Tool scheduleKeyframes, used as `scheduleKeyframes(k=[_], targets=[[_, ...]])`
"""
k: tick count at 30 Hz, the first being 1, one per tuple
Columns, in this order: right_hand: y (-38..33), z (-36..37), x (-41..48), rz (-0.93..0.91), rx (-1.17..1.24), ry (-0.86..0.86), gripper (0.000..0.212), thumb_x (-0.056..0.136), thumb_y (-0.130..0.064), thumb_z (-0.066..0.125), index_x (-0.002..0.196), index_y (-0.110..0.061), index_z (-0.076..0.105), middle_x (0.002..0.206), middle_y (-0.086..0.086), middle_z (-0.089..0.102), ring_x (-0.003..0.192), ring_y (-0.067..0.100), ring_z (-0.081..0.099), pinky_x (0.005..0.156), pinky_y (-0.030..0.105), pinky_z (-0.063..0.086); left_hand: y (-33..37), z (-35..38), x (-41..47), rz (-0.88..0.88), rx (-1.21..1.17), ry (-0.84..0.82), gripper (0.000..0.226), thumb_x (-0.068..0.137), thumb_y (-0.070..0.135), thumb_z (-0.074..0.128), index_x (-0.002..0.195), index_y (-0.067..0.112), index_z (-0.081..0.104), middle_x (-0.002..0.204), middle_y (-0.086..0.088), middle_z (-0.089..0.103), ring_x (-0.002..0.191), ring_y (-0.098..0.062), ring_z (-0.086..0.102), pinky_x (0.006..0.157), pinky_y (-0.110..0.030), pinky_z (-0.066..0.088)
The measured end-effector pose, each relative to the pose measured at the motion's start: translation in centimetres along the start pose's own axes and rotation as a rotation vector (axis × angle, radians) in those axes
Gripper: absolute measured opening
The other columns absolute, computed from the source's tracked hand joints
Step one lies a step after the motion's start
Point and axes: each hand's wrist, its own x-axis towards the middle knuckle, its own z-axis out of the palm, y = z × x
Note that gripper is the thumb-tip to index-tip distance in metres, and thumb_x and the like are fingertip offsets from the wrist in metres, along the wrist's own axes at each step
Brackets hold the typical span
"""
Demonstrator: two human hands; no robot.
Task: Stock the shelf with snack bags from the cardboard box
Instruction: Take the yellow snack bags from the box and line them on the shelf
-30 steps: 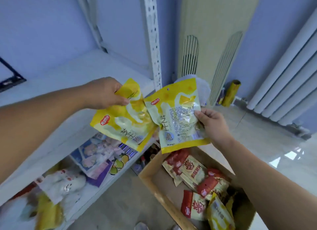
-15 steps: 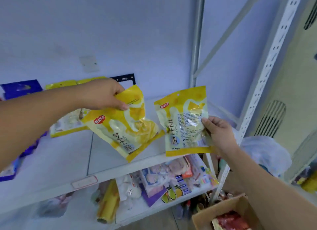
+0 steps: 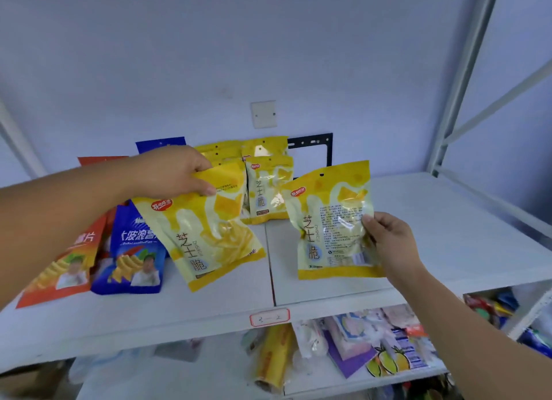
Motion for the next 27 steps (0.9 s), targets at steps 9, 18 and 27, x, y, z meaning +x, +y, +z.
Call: scheduleKeyframes(k=[9,18,27], targets=[[2.3,5.7,6.9,0.056,-0.028,0.003,0.023,0.1,-0.016,0.059,0.085,-0.005,0.072,0.078,0.007,0.076,0.071,0.019,0.071,0.075,0.037,0.059,-6.7,2.7,5.7,-0.048,-0.04,-0.075,0.041,0.089,0.044,0.069,0.078,0.004,0.063,0.061,-0.002,0.048,0.051,-0.013,0.042,0.052,-0.03,0.031],[6.1,12.4,16.5,0.154,0.029,-0.079,0.023,0.101,-0.012,0.057,0.086,0.0,0.069,0.076,0.009,0.075,0.068,0.019,0.071,0.07,0.034,0.061,-9.5,4.6,13.1,-0.143,-0.024,-0.195,0.037,0.09,0.046,0.067,0.095,0.009,0.072,0.081,-0.011,0.068,0.07,-0.028,0.064,0.053,-0.039,0.042],[8.9,15.7,21.2,0.201,0.009,-0.128,0.026,0.1,-0.015,0.059,0.078,-0.006,0.069,0.079,0.017,0.073,0.074,0.029,0.068,0.084,0.057,0.059,-11.7,7.4,18.6,-0.213,-0.072,-0.276,0.033,0.089,0.045,0.069,0.083,0.013,0.071,0.065,-0.008,0.057,0.055,-0.013,0.049,0.057,-0.031,0.038]])
